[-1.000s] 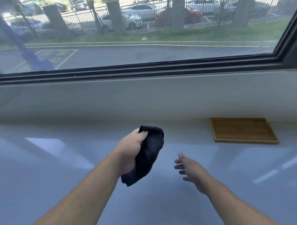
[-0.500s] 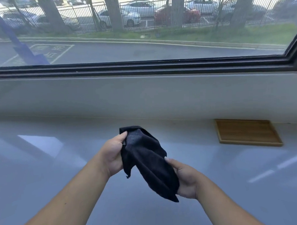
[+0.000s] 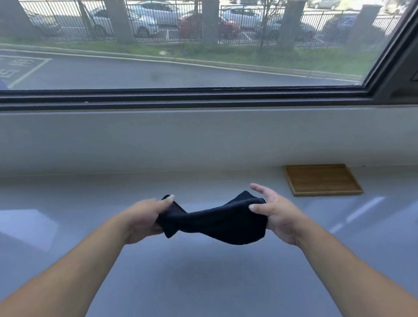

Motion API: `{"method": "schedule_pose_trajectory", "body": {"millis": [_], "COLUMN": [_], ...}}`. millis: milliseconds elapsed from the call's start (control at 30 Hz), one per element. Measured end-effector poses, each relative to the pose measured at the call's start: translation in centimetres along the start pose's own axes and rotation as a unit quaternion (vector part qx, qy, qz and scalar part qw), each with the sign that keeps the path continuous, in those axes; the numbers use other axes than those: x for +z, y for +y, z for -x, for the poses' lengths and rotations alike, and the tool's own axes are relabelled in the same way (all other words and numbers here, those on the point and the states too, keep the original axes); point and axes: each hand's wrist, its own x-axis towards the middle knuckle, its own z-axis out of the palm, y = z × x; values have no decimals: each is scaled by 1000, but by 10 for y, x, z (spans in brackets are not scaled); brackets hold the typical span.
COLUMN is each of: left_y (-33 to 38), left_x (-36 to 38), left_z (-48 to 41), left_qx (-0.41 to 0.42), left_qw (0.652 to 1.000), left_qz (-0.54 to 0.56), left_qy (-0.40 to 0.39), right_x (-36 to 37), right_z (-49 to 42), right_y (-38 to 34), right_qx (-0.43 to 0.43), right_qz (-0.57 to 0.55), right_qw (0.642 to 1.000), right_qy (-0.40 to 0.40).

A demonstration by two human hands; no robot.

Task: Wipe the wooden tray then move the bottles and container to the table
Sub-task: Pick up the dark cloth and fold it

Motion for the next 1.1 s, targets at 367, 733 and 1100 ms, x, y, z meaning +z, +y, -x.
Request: {"method": "schedule_pose_trajectory", "body": {"millis": [367, 733, 1100], "left_y": [28, 32, 36], "left_x": [5, 100, 121], "left_z": [4, 15, 26], "left_qx": [201, 144, 138], "left_qw": [877, 921, 987], "left_qz": [-384, -308, 86], "left_qy": [208, 189, -11], "right_x": [-20, 35, 39], "right_z": [0, -5, 9], "right_y": [-35, 11, 13], "right_qx": [-60, 4, -5], "right_qz": [458, 138, -94], "right_qw": [881, 989, 995], "right_qy": [102, 60, -38]}}
